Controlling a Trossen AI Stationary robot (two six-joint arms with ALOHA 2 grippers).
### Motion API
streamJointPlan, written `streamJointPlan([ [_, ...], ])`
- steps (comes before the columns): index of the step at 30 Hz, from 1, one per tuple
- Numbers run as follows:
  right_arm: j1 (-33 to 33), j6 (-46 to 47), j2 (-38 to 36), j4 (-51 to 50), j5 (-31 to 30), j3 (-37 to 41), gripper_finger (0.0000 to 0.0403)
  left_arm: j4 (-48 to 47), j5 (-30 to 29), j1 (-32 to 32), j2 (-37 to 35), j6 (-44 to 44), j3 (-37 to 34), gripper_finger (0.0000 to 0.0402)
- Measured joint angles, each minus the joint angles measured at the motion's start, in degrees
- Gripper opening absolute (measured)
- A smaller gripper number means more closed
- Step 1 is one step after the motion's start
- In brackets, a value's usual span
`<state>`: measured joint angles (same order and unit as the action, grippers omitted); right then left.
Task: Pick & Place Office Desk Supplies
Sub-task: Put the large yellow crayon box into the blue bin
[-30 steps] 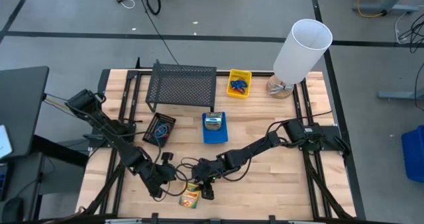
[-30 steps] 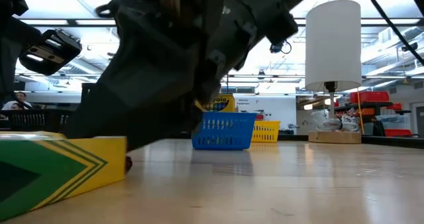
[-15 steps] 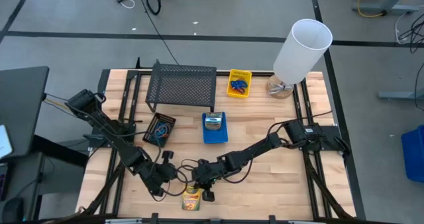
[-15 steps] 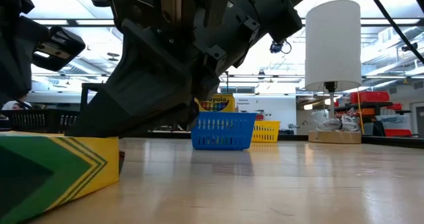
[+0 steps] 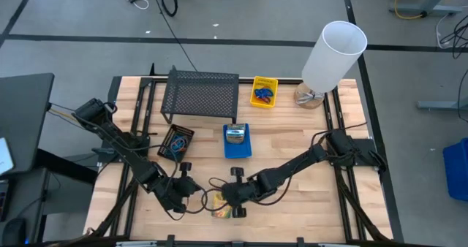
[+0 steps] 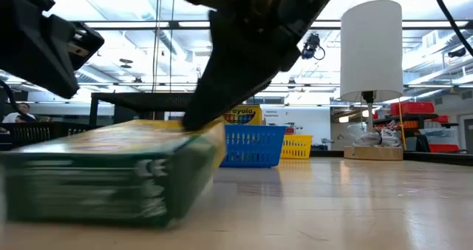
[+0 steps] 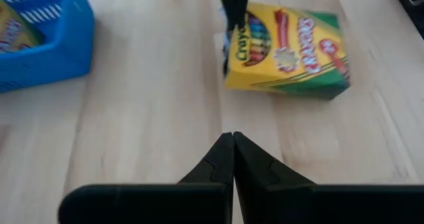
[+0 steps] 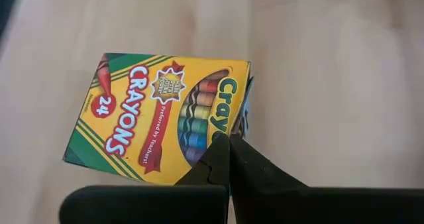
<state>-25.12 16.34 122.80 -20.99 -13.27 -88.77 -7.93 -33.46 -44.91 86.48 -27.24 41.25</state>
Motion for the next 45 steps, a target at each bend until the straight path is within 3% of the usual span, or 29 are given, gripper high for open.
streamJointPlan([
  [7,-1.4,-3.9,-1.7,-4.5,-8.9,-0.1,0.0000,4.2,-5.4,0.3,0.0,0.2,0.0,0.0005],
  [26,-3.7,-10.4,-2.8,-17.3,-21.2,-4.0,0.0000,10.1,-23.3,1.5,-0.4,-0.2,0.0,0.0005],
  [30,-3.7,-13.2,-2.8,-19.7,-23.9,-6.0,0.0000,10.8,-24.6,1.8,-0.4,-0.2,0.0,0.0005],
  [34,-3.7,-16.2,-2.8,-23.0,-28.2,-8.0,0.0000,12.8,-24.4,1.8,-0.4,1.5,0.0,0.0005],
  [38,-3.5,-17.7,-2.8,-27.6,-33.3,-10.5,0.0000,18.8,-19.9,1.8,-0.4,8.4,0.0,0.0005],
  [45,-2.9,-17.3,-2.9,-34.8,-40.8,-12.6,0.0000,39.3,-0.8,2.9,-0.3,30.5,0.0,0.0005],
])
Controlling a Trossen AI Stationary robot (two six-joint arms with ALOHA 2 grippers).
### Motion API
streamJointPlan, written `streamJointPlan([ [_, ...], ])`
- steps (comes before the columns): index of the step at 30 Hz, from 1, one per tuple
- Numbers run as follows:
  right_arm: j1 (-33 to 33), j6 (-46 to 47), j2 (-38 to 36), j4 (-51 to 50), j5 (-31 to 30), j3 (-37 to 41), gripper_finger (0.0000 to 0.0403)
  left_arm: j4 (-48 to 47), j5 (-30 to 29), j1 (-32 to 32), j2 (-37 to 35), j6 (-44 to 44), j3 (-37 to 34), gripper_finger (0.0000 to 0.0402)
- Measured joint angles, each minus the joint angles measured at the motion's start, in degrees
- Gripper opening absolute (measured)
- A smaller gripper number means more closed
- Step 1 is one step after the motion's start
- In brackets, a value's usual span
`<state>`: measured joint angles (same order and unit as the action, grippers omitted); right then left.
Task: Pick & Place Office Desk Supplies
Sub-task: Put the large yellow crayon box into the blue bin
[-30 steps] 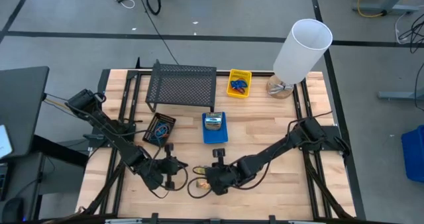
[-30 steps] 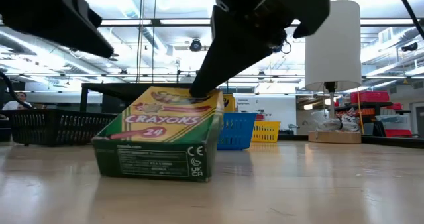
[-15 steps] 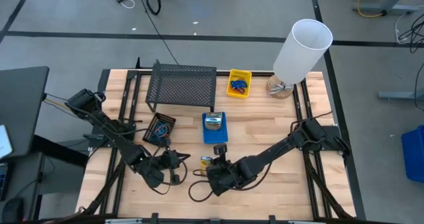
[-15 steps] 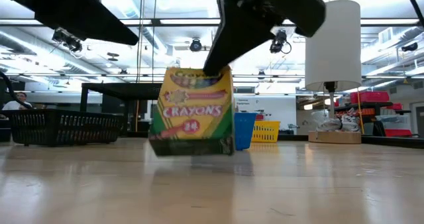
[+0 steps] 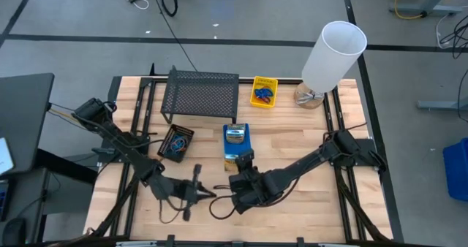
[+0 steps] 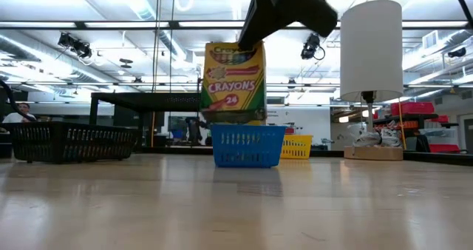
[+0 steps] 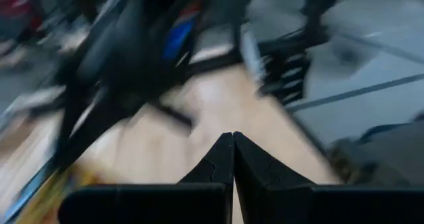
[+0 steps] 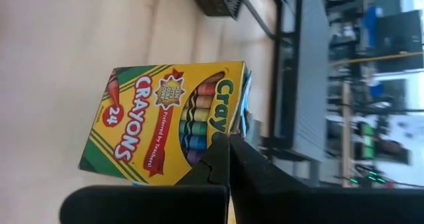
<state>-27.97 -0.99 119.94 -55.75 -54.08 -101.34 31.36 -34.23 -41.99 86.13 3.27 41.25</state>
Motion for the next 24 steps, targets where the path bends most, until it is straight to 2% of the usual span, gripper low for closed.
streamJointPlan([
  [4,0.5,0.0,0.0,-1.6,-2.2,0.0,0.0000,4.6,7.7,2.8,0.0,6.7,0.0,0.0005],
  [7,0.6,0.0,0.0,-2.7,-3.5,0.0,0.0000,2.8,10.4,6.4,-0.8,7.7,0.0,0.0005],
  [14,1.2,-0.3,-1.7,-4.4,-4.5,0.0,0.0000,-3.5,22.0,16.0,-5.4,7.7,0.0,0.0005],
  [24,5.7,-1.7,-2.5,-4.8,-6.0,1.4,0.0000,-16.9,26.0,24.8,-17.2,12.5,-0.1,0.0005],
])
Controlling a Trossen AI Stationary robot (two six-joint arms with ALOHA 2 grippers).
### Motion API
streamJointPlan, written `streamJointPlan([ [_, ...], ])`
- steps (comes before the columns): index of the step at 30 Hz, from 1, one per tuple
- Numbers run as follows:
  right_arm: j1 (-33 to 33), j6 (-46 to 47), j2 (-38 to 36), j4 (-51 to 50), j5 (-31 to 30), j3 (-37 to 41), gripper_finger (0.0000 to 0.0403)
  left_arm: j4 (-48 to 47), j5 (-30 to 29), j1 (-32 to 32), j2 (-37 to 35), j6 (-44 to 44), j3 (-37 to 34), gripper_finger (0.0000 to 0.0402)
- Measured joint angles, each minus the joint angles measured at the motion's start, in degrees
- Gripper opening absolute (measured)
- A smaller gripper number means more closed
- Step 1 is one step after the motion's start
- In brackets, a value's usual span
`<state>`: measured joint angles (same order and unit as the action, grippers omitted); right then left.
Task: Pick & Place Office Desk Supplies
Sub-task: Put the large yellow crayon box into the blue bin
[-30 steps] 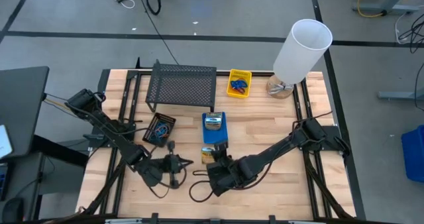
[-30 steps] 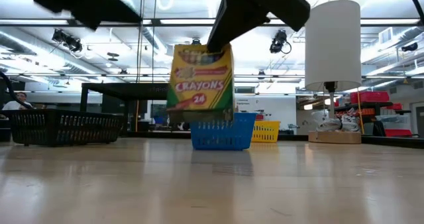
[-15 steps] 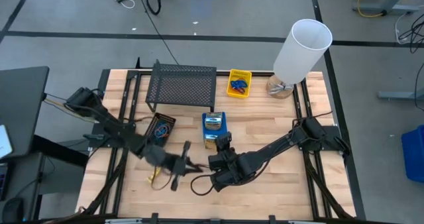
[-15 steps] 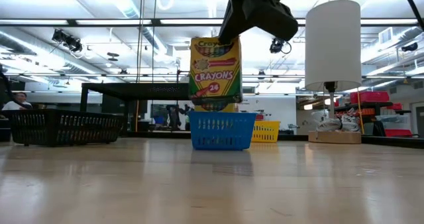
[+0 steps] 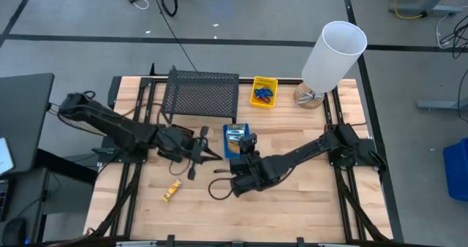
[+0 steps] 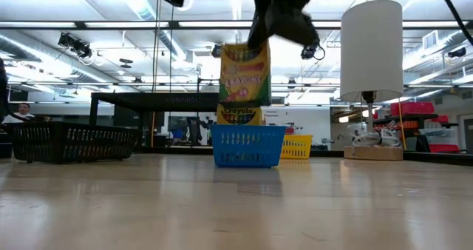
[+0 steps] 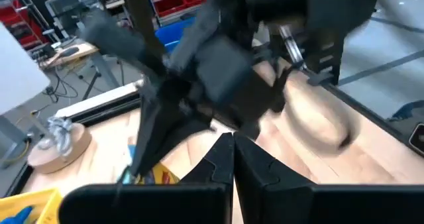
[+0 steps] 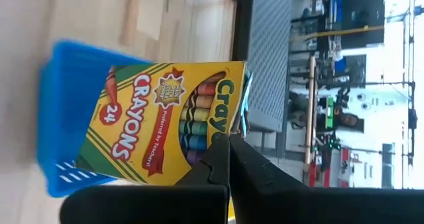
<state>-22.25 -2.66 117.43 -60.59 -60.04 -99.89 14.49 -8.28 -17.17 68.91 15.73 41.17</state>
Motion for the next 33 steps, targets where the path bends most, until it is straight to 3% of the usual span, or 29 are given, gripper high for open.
streamJointPlan([
  [9,4.5,-3.9,0.1,3.9,1.0,3.9,0.0000,-14.6,1.0,3.0,-10.1,-0.1,0.0,0.0005],
  [17,5.2,-10.1,0.1,9.9,6.9,4.8,0.0000,-23.7,-1.9,3.8,-15.4,-2.2,0.0,0.0005],
  [27,6.1,-13.8,0.1,16.2,11.2,8.7,0.0000,-28.2,-2.2,4.9,-18.7,-3.1,0.0,0.0005],
  [33,7.0,-15.7,0.1,23.8,9.6,13.7,0.0000,-29.4,-2.2,4.9,-19.7,-3.7,0.0,0.0005],
])
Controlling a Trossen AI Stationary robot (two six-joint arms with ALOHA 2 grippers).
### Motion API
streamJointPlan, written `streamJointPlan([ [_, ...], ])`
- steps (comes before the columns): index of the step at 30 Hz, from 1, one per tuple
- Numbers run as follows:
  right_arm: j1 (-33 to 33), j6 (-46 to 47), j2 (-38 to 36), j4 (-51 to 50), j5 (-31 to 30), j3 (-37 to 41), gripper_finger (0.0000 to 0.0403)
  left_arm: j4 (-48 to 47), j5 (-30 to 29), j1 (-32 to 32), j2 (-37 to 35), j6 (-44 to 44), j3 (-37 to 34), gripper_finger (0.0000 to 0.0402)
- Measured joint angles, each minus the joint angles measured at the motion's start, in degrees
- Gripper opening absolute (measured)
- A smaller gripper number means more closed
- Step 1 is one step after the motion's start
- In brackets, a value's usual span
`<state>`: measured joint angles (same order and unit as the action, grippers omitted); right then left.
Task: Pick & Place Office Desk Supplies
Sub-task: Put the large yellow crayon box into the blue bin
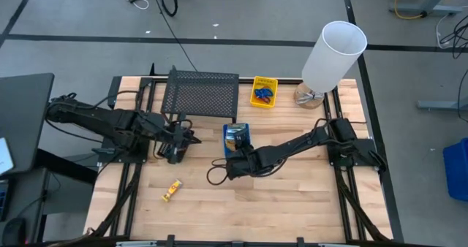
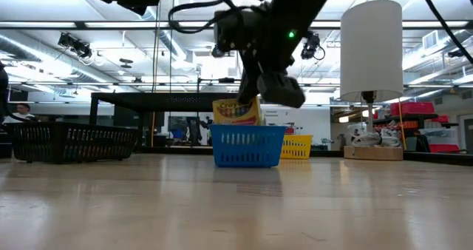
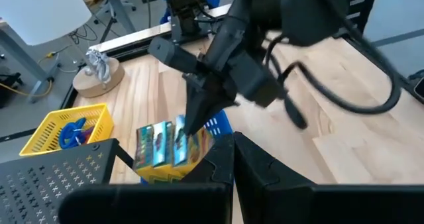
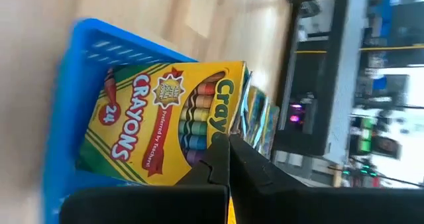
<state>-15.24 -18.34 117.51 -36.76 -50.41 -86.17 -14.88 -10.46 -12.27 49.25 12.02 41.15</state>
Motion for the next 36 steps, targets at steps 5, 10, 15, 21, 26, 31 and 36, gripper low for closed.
streamJointPlan([
  [5,1.1,-3.0,0.0,7.8,-3.2,4.8,0.0000,11.0,0.2,0.0,0.0,-0.5,-6.4,0.0005],
  [10,1.3,-3.6,-0.1,9.5,-5.0,6.8,0.0000,20.5,0.0,0.0,-0.1,-0.4,-13.0,0.0005],
  [15,0.7,-3.9,-0.1,10.3,-5.7,6.6,0.0000,25.7,0.0,0.0,-0.6,-2.2,-17.2,0.0005],
  [21,-0.2,-4.1,0.0,11.8,-4.4,5.2,0.0005,26.4,0.0,-0.1,-2.9,-4.8,-20.0,0.0005],
  [26,-0.3,-3.8,0.0,12.9,-4.3,4.9,0.0030,23.1,0.0,-0.1,-5.9,-4.7,-20.8,0.0005],
  [31,0.0,-3.1,0.0,13.0,-4.6,4.9,0.0060,17.4,-2.8,-0.1,-9.3,-4.6,-20.8,0.0005],
  [36,0.1,-3.4,0.0,12.9,-5.2,4.8,0.0106,16.3,-3.1,-0.1,-11.3,-4.1,-20.8,0.0005],
])
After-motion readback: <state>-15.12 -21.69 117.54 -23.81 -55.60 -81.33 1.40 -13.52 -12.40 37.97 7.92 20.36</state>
